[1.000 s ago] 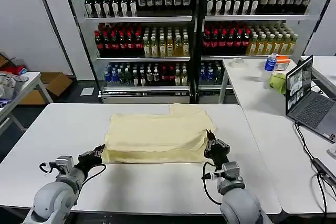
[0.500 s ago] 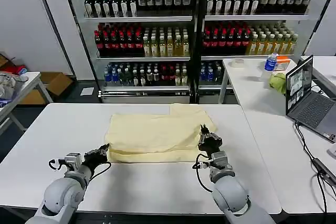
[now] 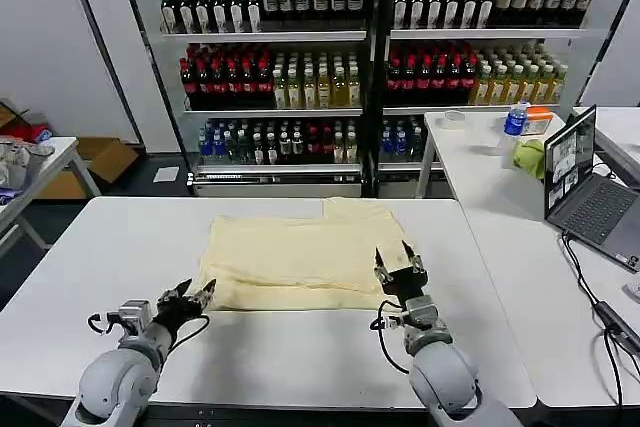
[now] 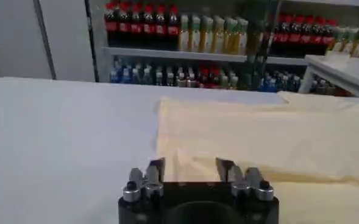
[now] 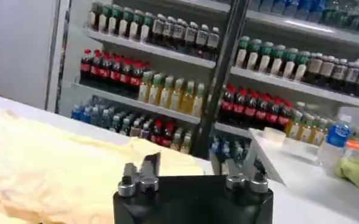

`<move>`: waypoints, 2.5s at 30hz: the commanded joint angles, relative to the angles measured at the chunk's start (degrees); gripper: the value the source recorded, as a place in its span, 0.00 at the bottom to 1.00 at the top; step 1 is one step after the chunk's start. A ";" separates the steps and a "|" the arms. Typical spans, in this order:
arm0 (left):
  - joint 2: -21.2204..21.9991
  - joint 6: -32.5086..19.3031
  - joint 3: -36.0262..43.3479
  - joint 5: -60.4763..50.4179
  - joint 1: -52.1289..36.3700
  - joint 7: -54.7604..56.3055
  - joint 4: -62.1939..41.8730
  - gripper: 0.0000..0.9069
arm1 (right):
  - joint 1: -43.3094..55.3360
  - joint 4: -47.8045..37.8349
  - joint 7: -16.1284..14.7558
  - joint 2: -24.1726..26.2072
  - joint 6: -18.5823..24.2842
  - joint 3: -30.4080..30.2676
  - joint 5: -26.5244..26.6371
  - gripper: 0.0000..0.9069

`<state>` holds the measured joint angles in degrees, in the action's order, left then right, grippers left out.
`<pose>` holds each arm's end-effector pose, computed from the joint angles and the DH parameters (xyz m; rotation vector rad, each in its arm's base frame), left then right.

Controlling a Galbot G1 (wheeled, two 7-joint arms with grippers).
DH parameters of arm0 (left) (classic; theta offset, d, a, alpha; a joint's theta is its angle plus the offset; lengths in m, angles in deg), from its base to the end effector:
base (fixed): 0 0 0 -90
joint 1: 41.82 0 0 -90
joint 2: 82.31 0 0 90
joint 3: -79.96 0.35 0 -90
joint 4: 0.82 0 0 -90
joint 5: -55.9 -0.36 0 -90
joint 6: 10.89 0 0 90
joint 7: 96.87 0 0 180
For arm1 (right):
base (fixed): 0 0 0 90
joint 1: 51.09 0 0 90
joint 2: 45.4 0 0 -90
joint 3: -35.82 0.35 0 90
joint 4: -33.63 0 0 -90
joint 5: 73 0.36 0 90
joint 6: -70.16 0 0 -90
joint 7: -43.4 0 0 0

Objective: Fold and organize the clothes.

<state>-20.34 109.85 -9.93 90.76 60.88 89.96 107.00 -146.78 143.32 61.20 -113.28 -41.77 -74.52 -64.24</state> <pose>0.2877 0.1121 -0.2822 -0.0879 -2.6439 0.0845 0.2908 0.0230 -0.2865 0.1383 -2.9143 0.3813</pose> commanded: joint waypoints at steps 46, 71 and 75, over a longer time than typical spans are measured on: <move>0.50 -0.10 -1.58 -1.19 7.49 -0.38 2.24 0.01 | -9.44 5.14 1.26 0.93 -10.54 4.53 11.38 0.00; 1.53 0.76 -9.23 -2.90 29.33 0.47 21.50 0.01 | -34.43 24.28 0.59 2.01 -9.53 7.75 3.81 0.00; 1.29 0.94 -11.28 -2.62 32.46 0.68 22.95 0.01 | -37.30 25.49 1.06 1.69 -9.09 7.74 1.77 0.00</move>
<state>-19.03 110.52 -17.77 88.22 84.48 90.32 124.29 -176.58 164.25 62.09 -111.25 -51.38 -66.90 -59.64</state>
